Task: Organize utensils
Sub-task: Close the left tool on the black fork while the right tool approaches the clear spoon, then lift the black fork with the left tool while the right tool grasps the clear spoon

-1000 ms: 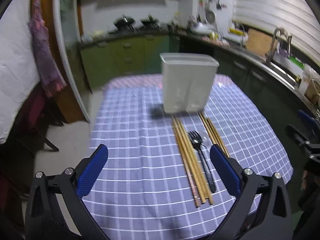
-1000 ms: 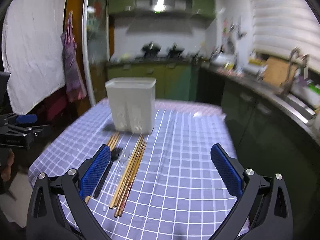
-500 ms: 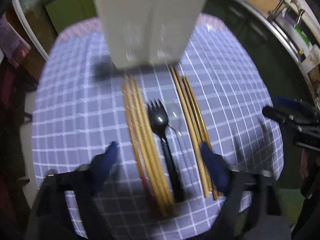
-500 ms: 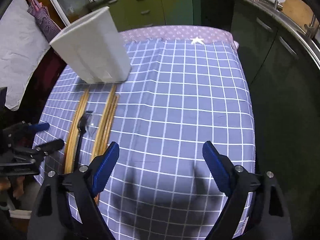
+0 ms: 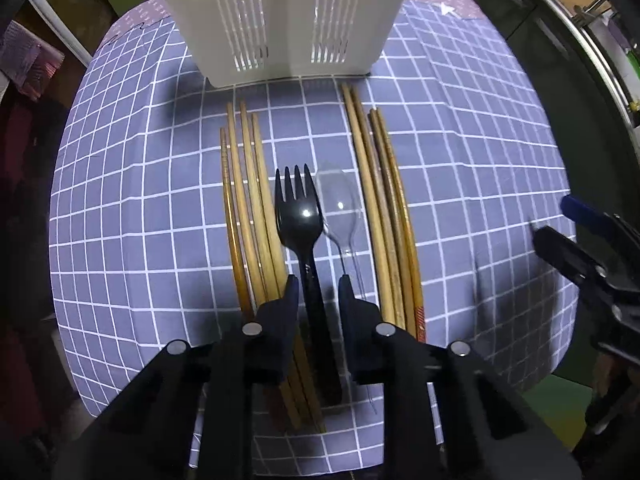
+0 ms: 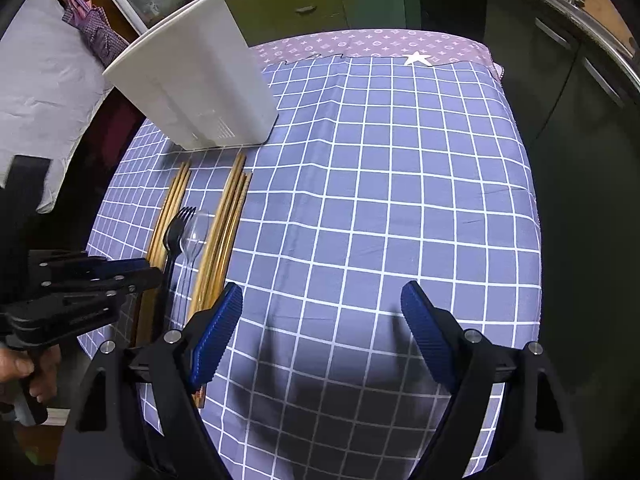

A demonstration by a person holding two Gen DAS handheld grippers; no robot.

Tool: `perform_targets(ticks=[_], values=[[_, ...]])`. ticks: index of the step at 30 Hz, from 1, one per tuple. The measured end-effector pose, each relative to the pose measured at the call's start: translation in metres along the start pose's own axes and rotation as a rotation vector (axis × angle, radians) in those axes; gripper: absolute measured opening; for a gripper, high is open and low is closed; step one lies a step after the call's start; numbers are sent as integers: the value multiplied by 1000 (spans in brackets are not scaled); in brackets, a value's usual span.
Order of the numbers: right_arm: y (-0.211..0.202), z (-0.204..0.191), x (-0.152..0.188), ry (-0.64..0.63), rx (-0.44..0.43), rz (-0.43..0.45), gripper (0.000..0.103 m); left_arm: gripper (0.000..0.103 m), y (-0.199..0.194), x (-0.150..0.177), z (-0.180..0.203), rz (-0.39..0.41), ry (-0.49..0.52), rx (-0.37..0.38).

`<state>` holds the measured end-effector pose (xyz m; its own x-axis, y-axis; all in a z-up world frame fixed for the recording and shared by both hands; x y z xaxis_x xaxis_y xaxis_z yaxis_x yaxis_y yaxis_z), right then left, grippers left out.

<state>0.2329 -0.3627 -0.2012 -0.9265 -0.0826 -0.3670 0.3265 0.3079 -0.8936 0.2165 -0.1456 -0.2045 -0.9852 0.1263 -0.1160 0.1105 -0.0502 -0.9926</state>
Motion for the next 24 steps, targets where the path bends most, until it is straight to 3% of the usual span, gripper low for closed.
perform_targets(ticks=[12,21,24], values=[[-3,4,2,-4,-1,-2,81,13,37,-26,9,-56,-22,-47],[-6,3,1,-13,23,-6,81,10,44,-38,13,-42,-13,-18],[-10,4,0,-18,49,-12,81,9,34,-39,3,-4,-19,11]])
Point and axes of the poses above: each gripper's, at about its wrist camera, not at the fingertips, and y roughly the way its jaws point, z to its right, x to its underside, the point moved 6 cm from there along y, roughly the way its jaws point, and after that the axes turned 1 degree about y, right-handed, at the moved point
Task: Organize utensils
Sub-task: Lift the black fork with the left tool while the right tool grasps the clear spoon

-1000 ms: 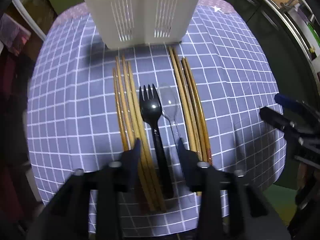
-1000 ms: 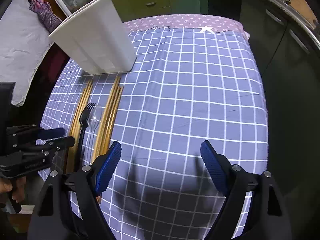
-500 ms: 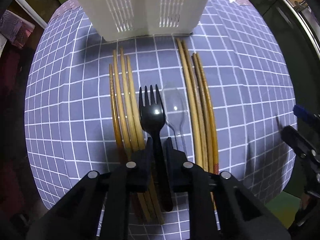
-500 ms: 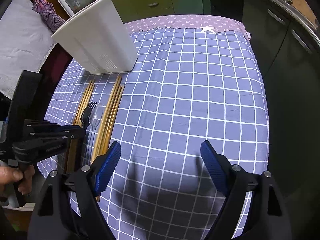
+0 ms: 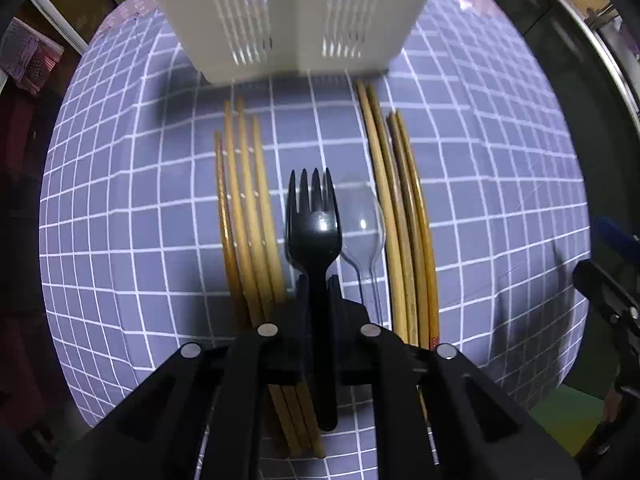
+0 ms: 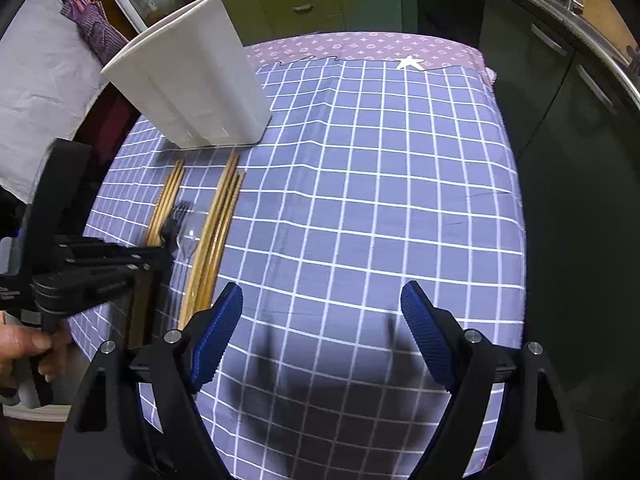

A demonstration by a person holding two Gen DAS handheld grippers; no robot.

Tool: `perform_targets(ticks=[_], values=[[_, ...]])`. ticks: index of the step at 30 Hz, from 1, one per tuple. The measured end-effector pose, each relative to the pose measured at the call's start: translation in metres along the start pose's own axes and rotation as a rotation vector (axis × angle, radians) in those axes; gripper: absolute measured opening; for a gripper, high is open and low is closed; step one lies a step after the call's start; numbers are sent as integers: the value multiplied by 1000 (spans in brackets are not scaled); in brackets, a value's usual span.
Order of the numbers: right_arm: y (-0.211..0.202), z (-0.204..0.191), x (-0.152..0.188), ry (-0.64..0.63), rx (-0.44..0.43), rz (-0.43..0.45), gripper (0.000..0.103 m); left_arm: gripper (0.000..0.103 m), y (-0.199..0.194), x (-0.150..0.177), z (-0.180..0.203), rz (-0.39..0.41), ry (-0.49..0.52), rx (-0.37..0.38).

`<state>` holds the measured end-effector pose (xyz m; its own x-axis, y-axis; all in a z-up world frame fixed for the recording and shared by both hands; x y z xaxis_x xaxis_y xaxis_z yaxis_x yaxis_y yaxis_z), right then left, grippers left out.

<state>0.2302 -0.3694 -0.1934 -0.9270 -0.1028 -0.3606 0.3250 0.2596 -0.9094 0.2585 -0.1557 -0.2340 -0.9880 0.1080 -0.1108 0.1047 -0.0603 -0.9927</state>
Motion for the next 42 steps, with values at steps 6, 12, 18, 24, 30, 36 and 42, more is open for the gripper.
perform_targets(ticks=[6,12,18,24,30,36,42], values=[[1,-3,2,22,13,-55,69,9,-35,-4,-6,150,6,76],[17,-55,0,-31,-24,-152,48,9,-86,2,-25,376,-12,114],[54,-108,-9,-76,1,-258,36,9,-120,15,-51,523,4,94],[77,-127,-12,-58,10,-311,16,9,-124,19,-60,543,24,106],[87,-139,-15,-52,33,-331,15,9,-127,30,-63,553,32,125],[101,-146,-19,-41,82,-344,15,9,-124,31,-67,553,35,135],[107,-155,-20,-56,124,-336,11,9,-125,30,-70,556,37,145]])
Point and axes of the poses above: each gripper's, at about its wrist camera, not at the fingertips, and y roughly the way its jaws point, z to its right, x to its underside, the point moved 6 cm from there along y, roughly the way its jaws point, and after that the axes turned 1 degree about y, right-handed, at the moved point
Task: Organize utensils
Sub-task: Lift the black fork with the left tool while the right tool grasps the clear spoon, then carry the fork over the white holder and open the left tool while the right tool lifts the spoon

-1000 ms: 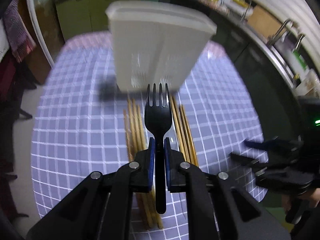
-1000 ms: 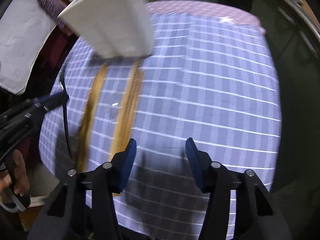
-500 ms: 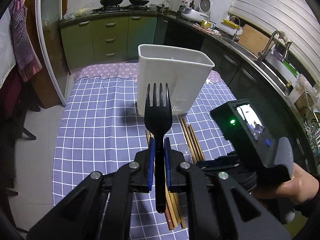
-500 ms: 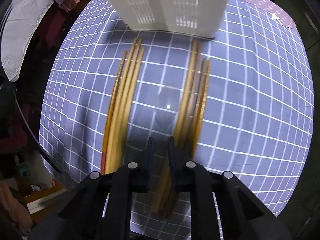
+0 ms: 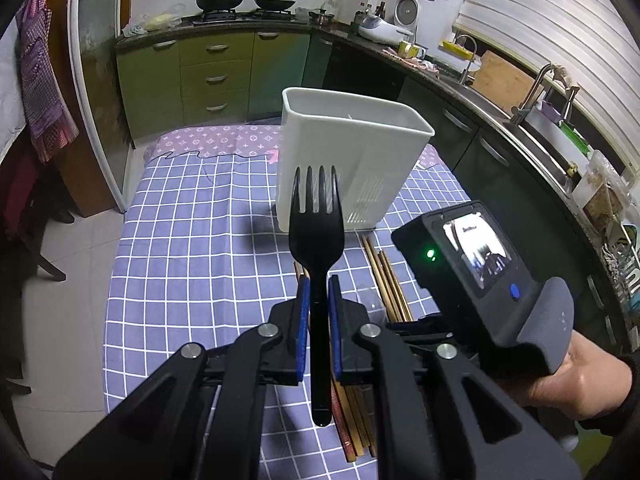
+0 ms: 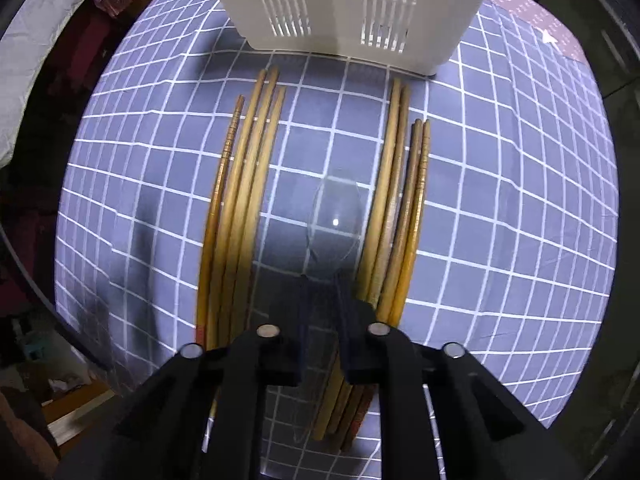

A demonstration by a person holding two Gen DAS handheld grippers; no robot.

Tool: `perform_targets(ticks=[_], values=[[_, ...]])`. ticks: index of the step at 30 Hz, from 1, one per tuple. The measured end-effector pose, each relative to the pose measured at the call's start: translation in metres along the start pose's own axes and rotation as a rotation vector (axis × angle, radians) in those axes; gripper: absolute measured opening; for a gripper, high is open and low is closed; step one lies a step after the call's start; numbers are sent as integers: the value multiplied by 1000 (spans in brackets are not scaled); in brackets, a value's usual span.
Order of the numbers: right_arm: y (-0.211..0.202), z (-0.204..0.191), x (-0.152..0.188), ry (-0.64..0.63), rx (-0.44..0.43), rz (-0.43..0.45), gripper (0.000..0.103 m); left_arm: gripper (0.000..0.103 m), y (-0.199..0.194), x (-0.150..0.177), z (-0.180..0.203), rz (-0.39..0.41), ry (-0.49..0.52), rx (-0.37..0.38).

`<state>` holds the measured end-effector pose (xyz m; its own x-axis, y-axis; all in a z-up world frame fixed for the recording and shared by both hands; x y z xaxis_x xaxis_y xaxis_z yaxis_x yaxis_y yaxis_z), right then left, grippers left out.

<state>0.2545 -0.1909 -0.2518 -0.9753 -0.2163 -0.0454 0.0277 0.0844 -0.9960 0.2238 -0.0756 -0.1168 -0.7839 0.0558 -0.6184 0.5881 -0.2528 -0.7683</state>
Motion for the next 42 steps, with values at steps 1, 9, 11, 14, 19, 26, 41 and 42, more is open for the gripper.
perform_targets(ticks=[1,9,11,14,19,26,41,42], values=[[1,-1,0,-2,1,3,10,9,-1,-1,1,2,1,1],[-36,9,8,8,-126,125,9,9,-18,-31,5,67,4,23],[-59,13,13,5,-177,204,9,9,-28,-51,9,112,4,32],[-92,26,21,16,-239,323,9,9,-41,-89,13,209,7,43],[-129,54,28,55,-344,466,9,9,-41,-153,20,381,7,57],[-169,79,35,57,-412,587,9,9,2,-195,21,480,25,-38],[-274,115,-36,89,-387,889,9,47,53,-156,-2,377,54,-92],[-279,115,-46,94,-397,913,9,47,46,-154,-2,385,54,-88]])
Point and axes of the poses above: each gripper's, at about its wrist camera, not at the fingertips, and y roughly the way its jaws point, z to its right, x to its underside, the point moved 6 cm from there along y, roughly the way its jaws point, and after that the axes turned 1 degree about y, right-handed, at the moved point
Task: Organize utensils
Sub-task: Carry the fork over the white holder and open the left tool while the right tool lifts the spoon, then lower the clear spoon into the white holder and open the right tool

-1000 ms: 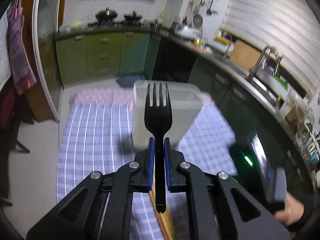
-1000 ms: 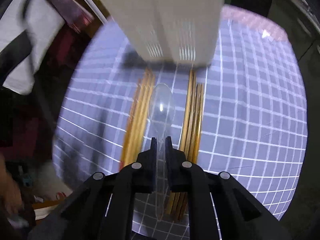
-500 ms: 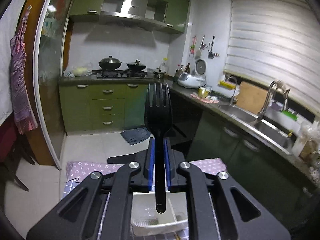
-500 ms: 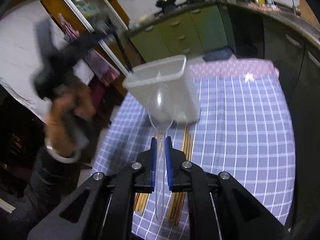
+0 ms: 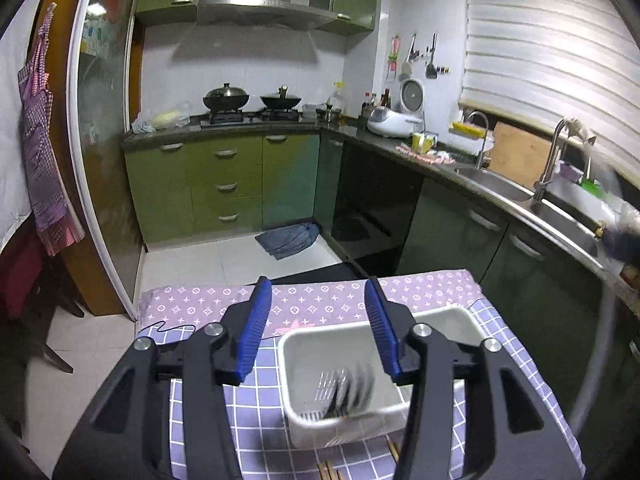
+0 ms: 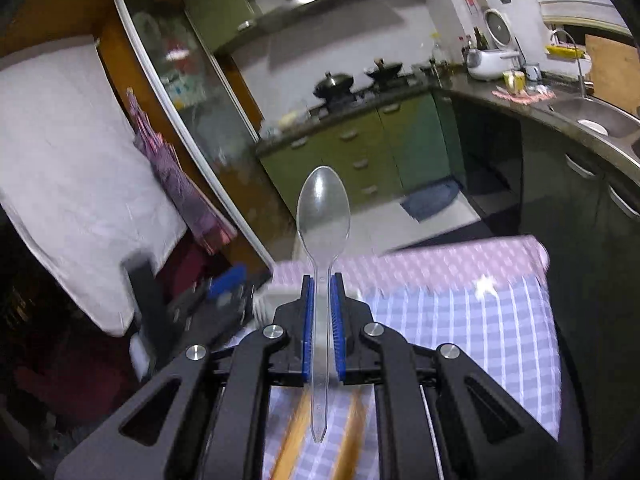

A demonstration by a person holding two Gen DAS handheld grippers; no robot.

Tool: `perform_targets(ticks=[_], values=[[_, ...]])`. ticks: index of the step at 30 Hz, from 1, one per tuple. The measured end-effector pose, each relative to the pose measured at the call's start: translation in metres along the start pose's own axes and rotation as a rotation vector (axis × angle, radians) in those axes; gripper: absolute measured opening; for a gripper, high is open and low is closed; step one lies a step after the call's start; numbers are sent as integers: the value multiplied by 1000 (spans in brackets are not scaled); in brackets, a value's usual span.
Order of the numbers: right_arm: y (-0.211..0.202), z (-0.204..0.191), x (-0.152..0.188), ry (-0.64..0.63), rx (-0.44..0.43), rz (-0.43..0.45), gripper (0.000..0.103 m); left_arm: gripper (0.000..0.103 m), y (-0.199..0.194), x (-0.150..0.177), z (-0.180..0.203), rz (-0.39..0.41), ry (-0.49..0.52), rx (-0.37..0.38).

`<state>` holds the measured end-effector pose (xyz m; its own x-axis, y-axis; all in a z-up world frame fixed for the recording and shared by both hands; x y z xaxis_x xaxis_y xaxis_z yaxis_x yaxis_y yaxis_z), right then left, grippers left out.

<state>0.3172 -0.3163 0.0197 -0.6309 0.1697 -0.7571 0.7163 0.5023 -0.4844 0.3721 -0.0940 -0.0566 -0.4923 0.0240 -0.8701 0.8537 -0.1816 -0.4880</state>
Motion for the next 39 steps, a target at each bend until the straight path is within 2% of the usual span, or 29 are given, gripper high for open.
perform_targets(ticks=[3,6,10,15,18,21,23,26,29,30,31,32,34,39], values=[[17,-6,-29,2,-8,85,9,48,-26,-2,-6,18,15,-26],[42,-8,-49,-18,26,137,10,53,-44,6,-12,-20,15,-37],[81,-4,-44,-56,84,136,10,53,-54,34,-18,-148,21,-38],[104,5,-10,-75,105,107,10,53,-50,85,-12,-393,21,39],[106,10,11,-105,116,103,10,53,-52,109,-8,-488,22,70],[106,11,25,-126,114,94,12,53,-53,123,-3,-550,14,95],[104,10,30,-145,116,94,20,53,-53,131,-2,-591,-9,108],[86,5,32,-165,121,119,20,52,-51,140,2,-625,0,98],[57,0,39,-187,137,118,21,52,-41,155,1,-719,-24,105],[49,1,43,-189,147,106,24,51,-38,158,1,-741,-38,107],[43,2,47,-190,168,82,30,49,-33,166,-1,-780,-58,112],[39,7,55,-189,199,31,33,45,-30,172,-1,-810,-68,112],[37,16,72,-184,219,-76,33,43,-22,184,-1,-861,-77,97],[42,59,120,-112,255,-337,33,41,-6,191,-3,-898,-89,53]])
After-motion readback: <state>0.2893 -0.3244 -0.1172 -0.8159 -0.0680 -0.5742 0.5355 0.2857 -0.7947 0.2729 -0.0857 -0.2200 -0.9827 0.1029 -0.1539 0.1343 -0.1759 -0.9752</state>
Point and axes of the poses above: each gripper's, at about its wrist camera, not at the fingertips, and y roughly the way its jaws point, z to its right, x to its underside, the point moved 6 cm from there along y, roughly the way its jaws point, and after that the axes turned 1 degree about y, right-handed, at the moved point
